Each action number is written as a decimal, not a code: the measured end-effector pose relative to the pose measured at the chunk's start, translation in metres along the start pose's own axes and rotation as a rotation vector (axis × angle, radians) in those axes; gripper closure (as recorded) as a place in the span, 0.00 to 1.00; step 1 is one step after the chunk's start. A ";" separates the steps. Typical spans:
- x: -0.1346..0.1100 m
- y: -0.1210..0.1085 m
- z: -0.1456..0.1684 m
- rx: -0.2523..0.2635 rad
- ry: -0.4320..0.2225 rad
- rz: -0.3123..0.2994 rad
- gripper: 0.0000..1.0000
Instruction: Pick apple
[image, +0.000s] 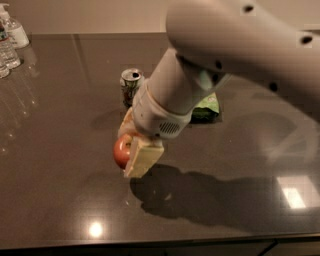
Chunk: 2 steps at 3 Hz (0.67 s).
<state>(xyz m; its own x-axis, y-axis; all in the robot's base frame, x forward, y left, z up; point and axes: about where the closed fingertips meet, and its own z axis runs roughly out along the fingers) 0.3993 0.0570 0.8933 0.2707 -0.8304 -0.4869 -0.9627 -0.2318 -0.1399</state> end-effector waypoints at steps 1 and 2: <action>-0.011 -0.033 -0.054 0.044 0.009 0.002 1.00; -0.021 -0.053 -0.092 0.084 -0.003 -0.005 1.00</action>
Offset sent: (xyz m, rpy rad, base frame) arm 0.0692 -0.0256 0.1432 0.0563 -0.1017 -0.0531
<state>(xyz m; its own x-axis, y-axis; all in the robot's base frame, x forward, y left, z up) 0.4445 0.0405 0.9901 0.2758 -0.8278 -0.4885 -0.9576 -0.1925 -0.2144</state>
